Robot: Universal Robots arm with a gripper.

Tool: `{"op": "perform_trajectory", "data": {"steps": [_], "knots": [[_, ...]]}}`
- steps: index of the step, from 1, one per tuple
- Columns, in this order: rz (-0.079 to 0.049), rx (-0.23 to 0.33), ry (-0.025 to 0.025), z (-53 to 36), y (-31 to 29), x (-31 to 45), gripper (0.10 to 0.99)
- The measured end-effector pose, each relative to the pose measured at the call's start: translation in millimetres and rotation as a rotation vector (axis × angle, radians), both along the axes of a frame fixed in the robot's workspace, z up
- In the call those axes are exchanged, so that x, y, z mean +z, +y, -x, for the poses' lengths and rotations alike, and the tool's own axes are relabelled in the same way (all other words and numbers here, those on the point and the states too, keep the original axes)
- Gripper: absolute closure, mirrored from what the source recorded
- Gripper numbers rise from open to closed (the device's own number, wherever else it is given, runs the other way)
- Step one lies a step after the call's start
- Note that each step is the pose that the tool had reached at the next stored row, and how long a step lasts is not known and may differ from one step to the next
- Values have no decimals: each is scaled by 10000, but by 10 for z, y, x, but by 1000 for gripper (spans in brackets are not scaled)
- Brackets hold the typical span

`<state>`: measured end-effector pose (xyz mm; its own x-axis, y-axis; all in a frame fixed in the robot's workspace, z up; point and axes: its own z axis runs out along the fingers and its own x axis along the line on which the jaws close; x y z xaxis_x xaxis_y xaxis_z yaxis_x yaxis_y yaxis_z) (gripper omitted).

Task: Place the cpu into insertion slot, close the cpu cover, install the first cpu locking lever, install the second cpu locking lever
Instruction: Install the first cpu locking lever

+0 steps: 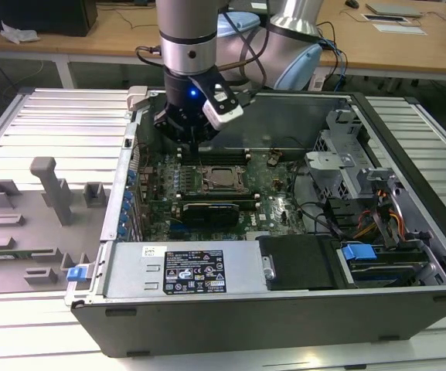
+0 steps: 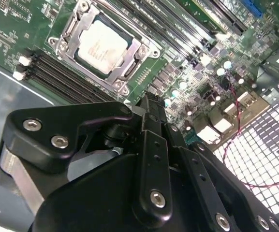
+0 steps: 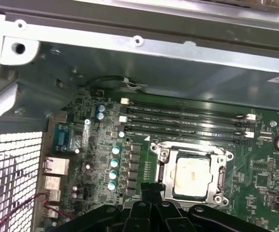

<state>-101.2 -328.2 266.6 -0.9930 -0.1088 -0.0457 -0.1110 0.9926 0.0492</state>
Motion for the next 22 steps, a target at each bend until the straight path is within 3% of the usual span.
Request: {"op": "perform_trajectory", "data": {"steps": [3,6,9,11,12,14,16,17,22], "knots": [[-192,2,0,27,0,-12,980],[-714,1,0,65,0,-28,980],[-989,1,0,87,0,-33,980],[-1382,1,0,103,0,-35,980],[-1663,0,0,115,0,-37,980],[-2035,1,0,133,0,-41,980],[-2236,1,-1,137,0,-50,980],[-2269,-1,-2,138,1,-58,980],[-2275,0,-2,45,0,-79,980]]}}
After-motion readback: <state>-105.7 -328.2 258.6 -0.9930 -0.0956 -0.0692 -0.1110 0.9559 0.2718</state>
